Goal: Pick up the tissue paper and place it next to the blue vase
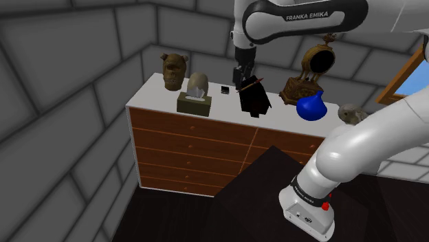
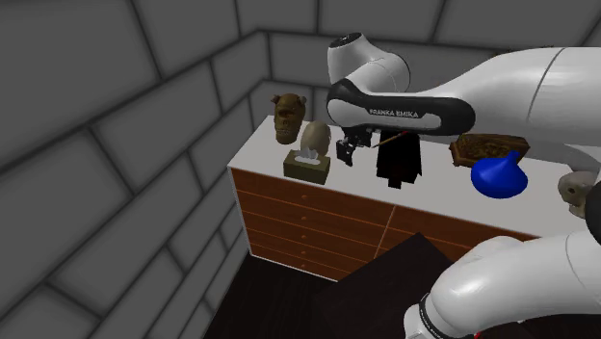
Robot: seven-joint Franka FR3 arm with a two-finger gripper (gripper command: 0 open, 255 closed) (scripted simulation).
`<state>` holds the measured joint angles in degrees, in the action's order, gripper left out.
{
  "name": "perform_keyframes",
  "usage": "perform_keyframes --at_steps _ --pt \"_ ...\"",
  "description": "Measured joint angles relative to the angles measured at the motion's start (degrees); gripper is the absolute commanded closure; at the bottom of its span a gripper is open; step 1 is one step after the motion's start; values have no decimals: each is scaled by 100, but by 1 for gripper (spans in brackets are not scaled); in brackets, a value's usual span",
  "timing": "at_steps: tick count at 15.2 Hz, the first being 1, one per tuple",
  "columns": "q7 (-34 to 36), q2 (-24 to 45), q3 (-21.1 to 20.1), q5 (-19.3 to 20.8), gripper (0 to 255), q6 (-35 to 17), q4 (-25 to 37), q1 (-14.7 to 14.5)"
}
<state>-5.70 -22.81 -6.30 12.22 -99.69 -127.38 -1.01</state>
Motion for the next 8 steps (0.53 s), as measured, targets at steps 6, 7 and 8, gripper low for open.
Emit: perform_keyframes --at_steps 6,7,8 --pt "130 1321 -220 648 0 -350 773 34" --pt "174 1583 -260 770 0 -384 961 28" --pt "221 1818 -298 892 0 -412 1115 14"
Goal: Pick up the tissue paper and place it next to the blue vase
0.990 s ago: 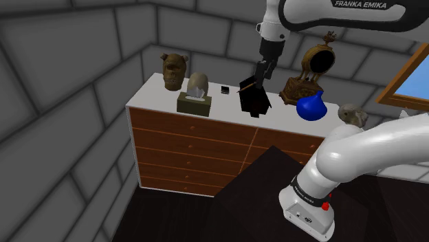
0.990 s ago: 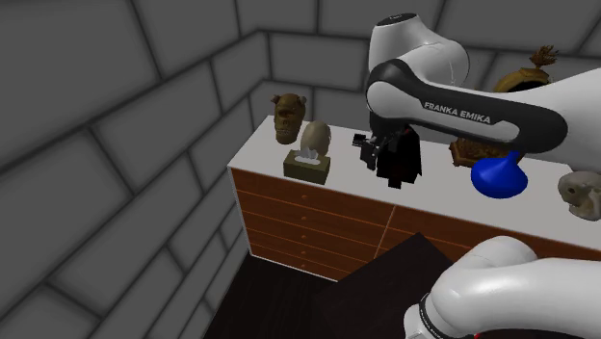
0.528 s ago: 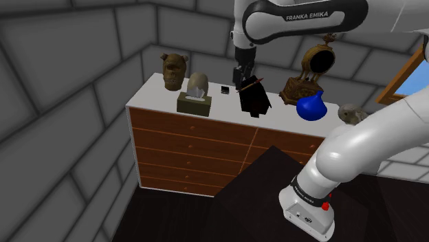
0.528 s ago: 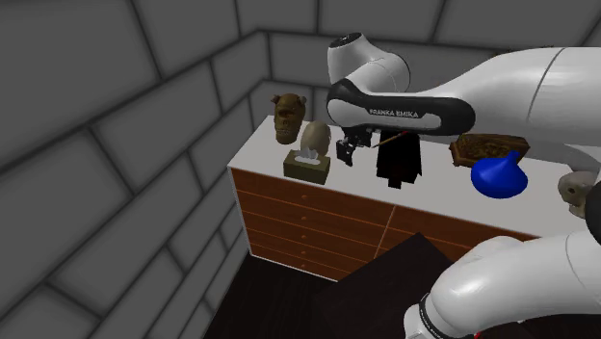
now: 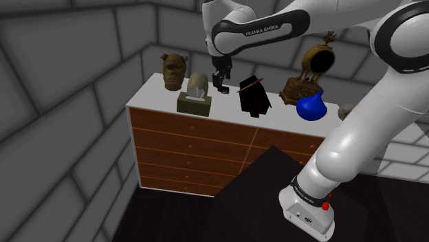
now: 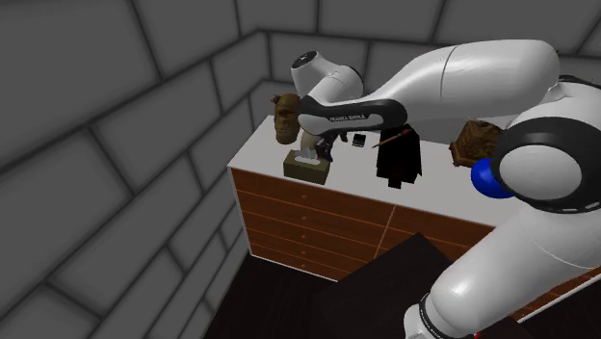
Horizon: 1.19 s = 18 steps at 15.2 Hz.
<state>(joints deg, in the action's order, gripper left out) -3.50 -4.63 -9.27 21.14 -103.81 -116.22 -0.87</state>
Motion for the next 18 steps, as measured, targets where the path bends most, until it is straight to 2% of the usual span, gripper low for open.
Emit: perform_keyframes --at_steps 4,12,18 --pt "106 971 -78 517 0 -20 760 -64" --pt "127 2934 -39 1478 0 250 2625 -416" --pt "190 3143 36 1638 0 -68 2503 -354"
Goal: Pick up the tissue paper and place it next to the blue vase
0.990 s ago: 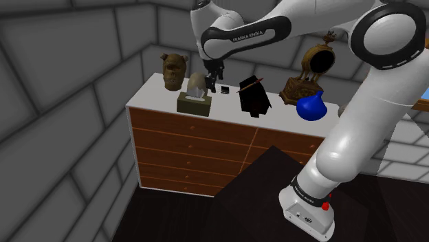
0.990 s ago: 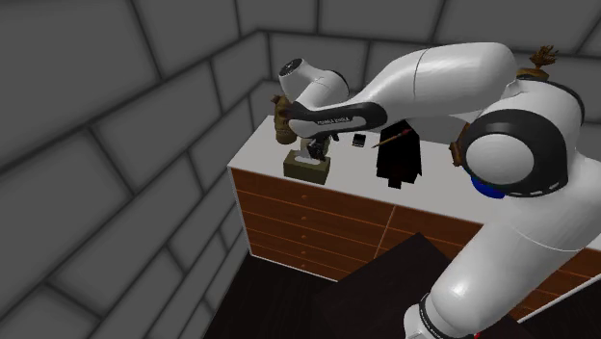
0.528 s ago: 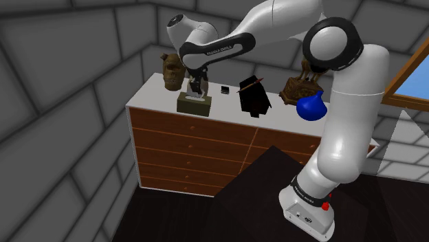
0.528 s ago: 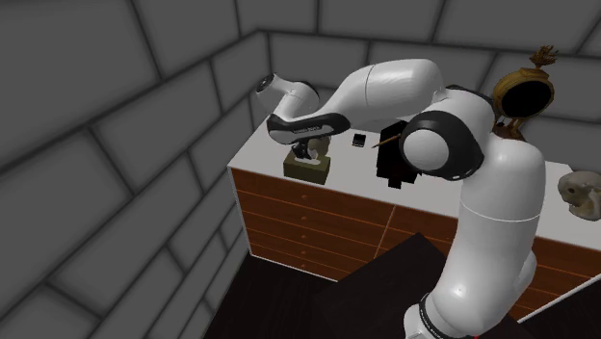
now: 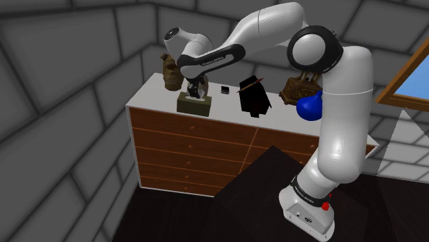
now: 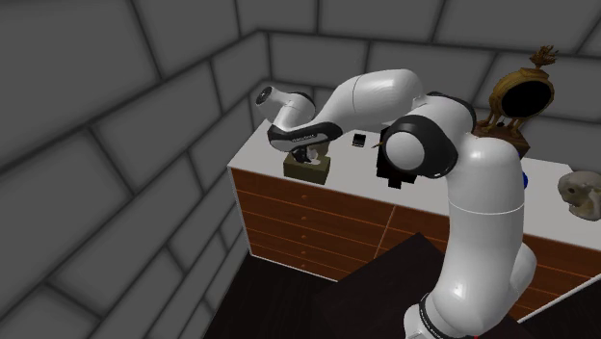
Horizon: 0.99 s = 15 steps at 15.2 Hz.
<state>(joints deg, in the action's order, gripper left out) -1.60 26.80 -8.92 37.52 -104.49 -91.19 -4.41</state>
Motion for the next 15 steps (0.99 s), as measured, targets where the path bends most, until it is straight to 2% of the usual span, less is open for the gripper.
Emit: perform_keyframes --at_steps 8,9,15 --pt "25 20 28 35 0 -155 -119 51" --pt "25 20 28 35 255 -155 -119 51" --pt "21 6 30 40 255 -146 -106 52"
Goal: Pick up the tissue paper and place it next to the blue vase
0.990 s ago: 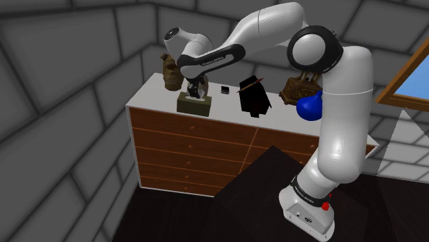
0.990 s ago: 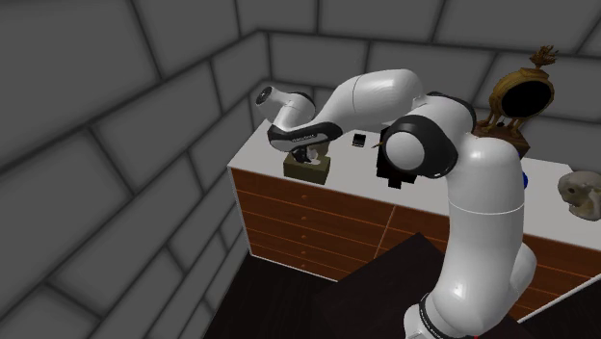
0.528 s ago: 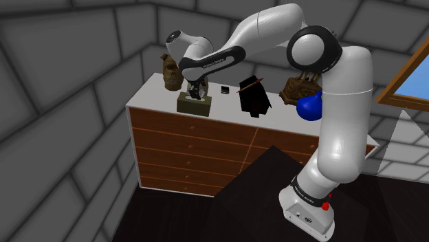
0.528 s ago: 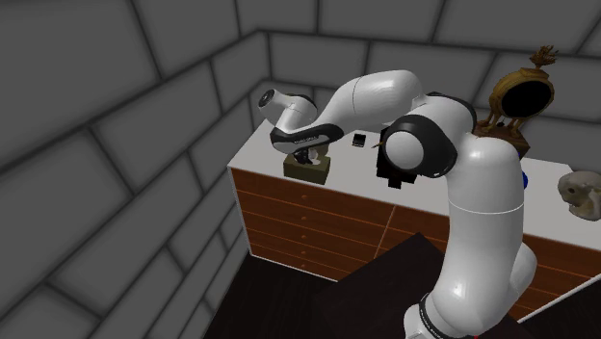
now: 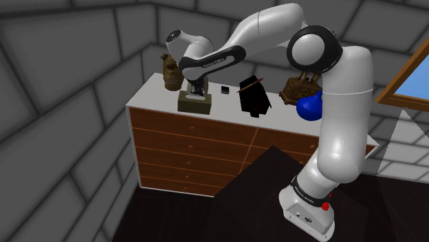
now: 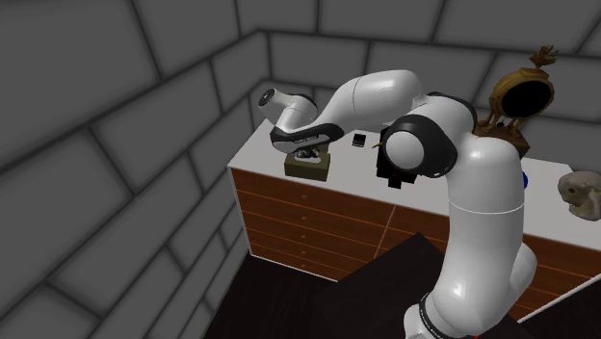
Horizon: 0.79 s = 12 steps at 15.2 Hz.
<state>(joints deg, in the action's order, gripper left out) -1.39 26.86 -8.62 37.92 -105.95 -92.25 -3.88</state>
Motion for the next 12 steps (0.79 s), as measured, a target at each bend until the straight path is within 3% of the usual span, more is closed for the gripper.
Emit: perform_keyframes --at_steps 12 --pt "-224 -183 -37 -101 255 356 210 -18"
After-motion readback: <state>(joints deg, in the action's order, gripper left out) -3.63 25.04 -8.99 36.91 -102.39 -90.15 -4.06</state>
